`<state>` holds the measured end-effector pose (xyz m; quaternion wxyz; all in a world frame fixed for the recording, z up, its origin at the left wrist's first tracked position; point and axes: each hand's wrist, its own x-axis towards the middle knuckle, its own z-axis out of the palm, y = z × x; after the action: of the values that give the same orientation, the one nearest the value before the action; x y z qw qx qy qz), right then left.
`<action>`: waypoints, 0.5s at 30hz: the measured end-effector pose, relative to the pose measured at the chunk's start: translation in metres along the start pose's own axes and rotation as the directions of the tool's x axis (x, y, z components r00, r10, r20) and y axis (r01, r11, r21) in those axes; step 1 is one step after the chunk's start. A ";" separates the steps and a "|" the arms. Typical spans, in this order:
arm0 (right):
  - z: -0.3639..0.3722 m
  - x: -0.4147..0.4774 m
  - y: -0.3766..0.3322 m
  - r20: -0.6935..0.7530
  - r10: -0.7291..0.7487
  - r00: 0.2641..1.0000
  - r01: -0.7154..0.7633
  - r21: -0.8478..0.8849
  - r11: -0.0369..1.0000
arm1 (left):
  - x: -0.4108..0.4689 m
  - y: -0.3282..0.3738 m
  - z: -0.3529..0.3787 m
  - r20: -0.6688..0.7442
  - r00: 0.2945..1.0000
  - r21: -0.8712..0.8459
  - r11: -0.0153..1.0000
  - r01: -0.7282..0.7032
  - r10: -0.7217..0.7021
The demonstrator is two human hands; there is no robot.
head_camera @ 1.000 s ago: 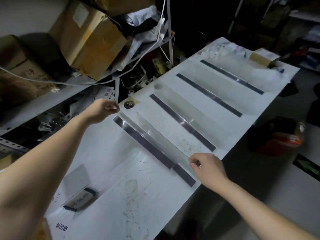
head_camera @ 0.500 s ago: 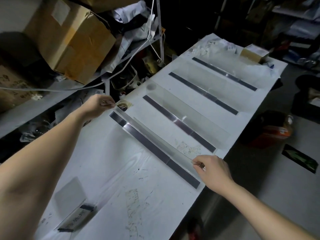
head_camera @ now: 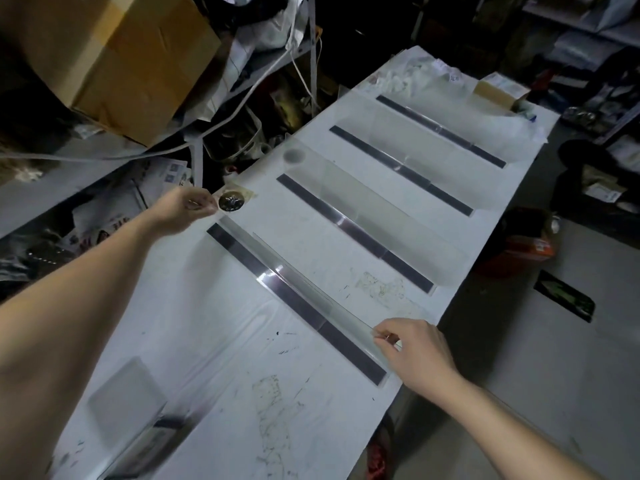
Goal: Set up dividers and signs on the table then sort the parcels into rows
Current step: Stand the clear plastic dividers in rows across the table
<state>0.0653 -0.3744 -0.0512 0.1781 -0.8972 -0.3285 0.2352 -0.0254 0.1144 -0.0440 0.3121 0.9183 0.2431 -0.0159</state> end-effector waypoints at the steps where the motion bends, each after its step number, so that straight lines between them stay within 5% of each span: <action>1: 0.003 -0.001 -0.002 0.003 -0.002 1.000 0.002 -0.002 1.000 | -0.002 -0.003 0.000 -0.002 1.000 0.005 1.000 -0.007 0.007; 15: 0.013 -0.011 -0.010 0.022 -0.006 1.000 0.006 0.003 1.000 | -0.009 -0.014 0.004 -0.034 0.999 -0.040 0.999 0.008 -0.010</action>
<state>0.0460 -0.3722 -0.0535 0.1767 -0.8933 -0.3327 0.2451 -0.0388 0.1174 -0.0538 0.3262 0.9108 0.2529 0.0035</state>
